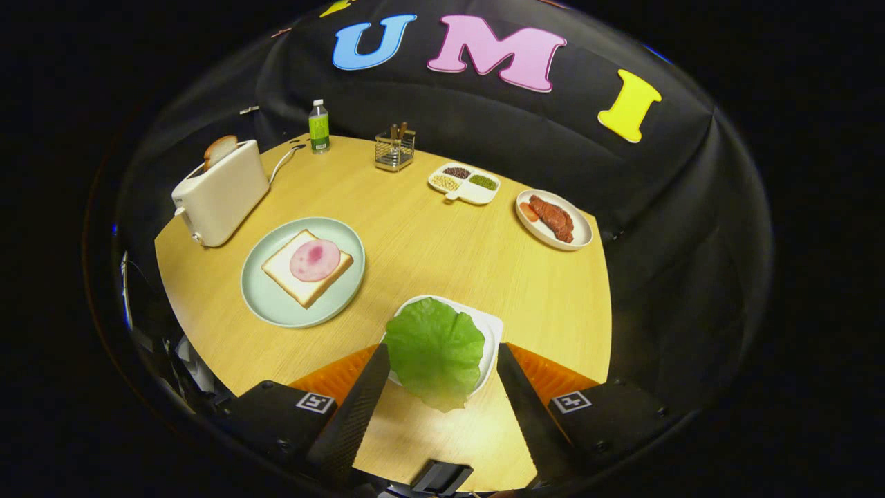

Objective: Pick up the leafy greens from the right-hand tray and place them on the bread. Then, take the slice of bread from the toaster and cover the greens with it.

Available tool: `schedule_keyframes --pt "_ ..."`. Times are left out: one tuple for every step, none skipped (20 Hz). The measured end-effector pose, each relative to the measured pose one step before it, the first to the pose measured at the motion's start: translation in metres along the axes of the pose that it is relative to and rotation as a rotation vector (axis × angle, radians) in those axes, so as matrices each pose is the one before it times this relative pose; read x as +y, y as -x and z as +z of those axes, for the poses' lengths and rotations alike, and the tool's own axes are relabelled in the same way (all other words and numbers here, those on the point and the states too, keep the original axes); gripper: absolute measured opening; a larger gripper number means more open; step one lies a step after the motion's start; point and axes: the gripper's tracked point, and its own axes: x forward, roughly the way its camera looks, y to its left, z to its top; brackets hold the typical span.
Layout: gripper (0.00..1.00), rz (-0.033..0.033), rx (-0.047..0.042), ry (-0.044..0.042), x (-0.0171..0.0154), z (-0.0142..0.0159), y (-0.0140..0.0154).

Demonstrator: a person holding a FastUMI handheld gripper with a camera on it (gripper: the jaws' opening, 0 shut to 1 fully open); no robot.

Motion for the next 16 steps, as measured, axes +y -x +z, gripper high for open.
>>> schedule_keyframes --pt "0.97 0.01023 0.02388 -0.00335 -0.00238 -0.00570 -0.01129" --pt "0.97 0.01047 0.02456 -0.00122 -0.00116 -0.00519 -0.00956" --pt "0.97 0.01400 0.02331 0.00210 0.00051 -0.00433 -0.01164" --pt "0.97 0.01441 0.01960 0.00999 0.00041 -0.00242 -0.01096" --pt "0.96 0.00878 0.01924 0.01307 -0.00005 -0.00354 -0.01082" --pt "0.95 0.00788 0.02322 0.01507 0.00035 -0.00324 -0.00893" --pt "0.94 0.00977 0.01976 0.01232 0.00074 -0.00305 -0.00947" --pt "0.91 0.00947 0.01646 0.00957 0.00081 -0.00172 -0.00720" --pt "0.89 0.00762 0.01461 0.00913 0.00119 -0.00200 -0.00738" --pt "0.89 0.00379 0.01729 0.00878 0.00002 -0.00221 -0.00570" --pt "0.89 0.00483 0.01572 0.00661 0.00095 -0.00271 -0.00631" --pt "0.85 0.00907 0.01489 0.00123 0.00158 -0.00212 -0.00610" --pt "0.83 0.02416 0.01544 -0.00538 0.00357 -0.00181 -0.00155" --pt "0.78 0.01708 -0.00205 -0.01520 0.00374 0.00189 0.00014" --pt "0.73 0.00630 0.00131 -0.01074 0.00041 -0.00065 -0.00161" --pt "0.68 0.01152 0.00422 -0.01905 0.00164 -0.00099 -0.00139"
